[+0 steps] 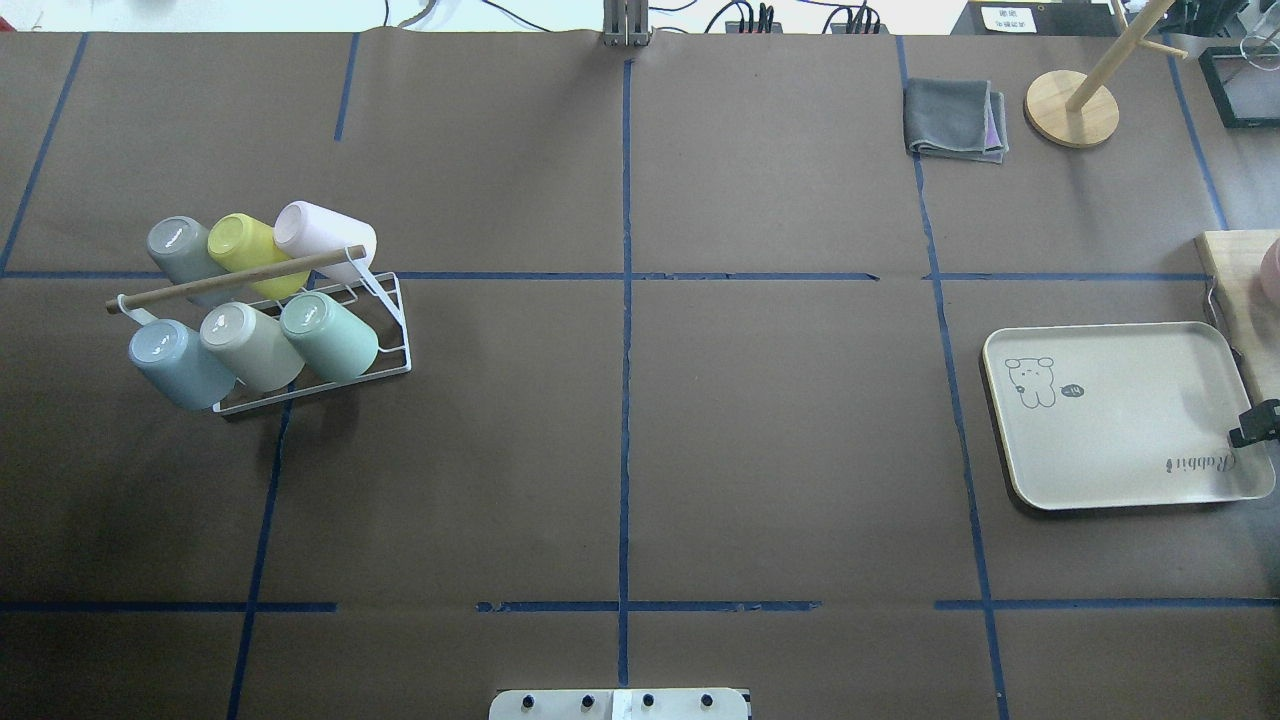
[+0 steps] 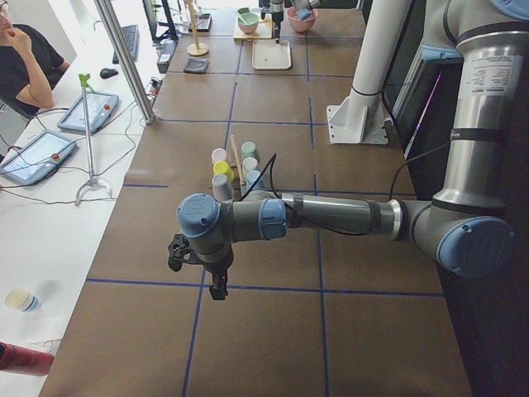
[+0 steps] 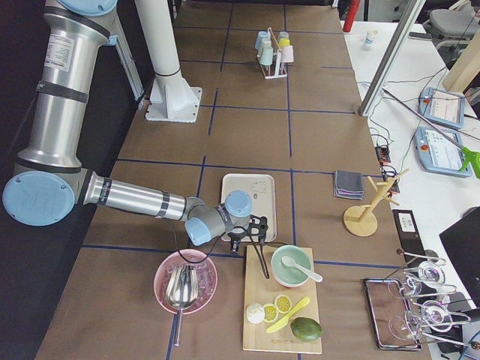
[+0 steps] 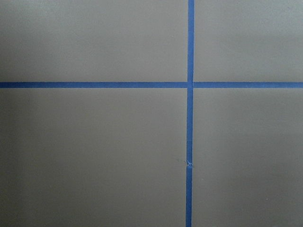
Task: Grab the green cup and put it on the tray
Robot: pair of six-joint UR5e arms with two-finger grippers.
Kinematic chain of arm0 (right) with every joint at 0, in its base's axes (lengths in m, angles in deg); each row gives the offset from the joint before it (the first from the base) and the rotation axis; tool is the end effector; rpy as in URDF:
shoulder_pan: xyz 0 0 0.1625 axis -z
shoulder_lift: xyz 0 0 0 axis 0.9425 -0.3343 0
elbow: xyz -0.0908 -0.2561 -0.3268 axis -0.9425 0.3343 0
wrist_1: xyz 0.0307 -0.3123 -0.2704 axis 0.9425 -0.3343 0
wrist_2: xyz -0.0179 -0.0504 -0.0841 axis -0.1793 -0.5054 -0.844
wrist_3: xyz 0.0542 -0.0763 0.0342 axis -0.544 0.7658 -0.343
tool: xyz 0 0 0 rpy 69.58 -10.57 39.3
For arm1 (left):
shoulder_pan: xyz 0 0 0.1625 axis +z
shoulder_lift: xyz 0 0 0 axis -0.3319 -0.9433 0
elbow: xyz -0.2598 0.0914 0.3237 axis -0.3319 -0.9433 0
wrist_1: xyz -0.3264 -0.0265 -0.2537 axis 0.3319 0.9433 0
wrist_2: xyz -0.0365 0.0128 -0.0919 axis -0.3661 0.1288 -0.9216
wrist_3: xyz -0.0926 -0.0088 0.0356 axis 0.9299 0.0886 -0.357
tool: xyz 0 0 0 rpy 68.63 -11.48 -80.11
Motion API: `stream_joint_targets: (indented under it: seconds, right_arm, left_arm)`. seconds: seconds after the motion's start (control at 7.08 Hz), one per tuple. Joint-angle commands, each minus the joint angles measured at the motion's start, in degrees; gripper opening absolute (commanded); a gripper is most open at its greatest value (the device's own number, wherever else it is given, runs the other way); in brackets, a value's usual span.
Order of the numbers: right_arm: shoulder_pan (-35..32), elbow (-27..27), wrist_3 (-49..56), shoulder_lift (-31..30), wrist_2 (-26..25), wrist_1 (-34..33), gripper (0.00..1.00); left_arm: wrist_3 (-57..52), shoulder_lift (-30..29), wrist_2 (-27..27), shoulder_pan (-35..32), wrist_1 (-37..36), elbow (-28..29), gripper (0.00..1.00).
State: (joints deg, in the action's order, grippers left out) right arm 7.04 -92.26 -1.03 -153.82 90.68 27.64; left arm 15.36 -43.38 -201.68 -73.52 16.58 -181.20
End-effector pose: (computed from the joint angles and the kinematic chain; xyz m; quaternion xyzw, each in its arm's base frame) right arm -0.1153 -0.3841 0.7262 -0.0192 -0.3886 0.0236 0.9209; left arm -0.0888 -0.5011 0.6385 -0.0177 0.3830 0.0076 0.9236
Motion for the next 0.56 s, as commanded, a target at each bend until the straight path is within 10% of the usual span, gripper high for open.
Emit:
stream_joint_targets:
  seconds: [0.0, 0.42]
  right_arm:
    - [0.1, 0.0, 0.0, 0.0, 0.2, 2.1, 0.36]
    - [0.0, 0.0, 0.1, -0.1, 0.2, 2.5, 0.16]
  left_arm:
    - [0.0, 0.0, 0.0, 0.0, 0.1, 0.0, 1.0]
    - [0.1, 0.0, 0.0, 0.0, 0.1, 0.0, 1.0]
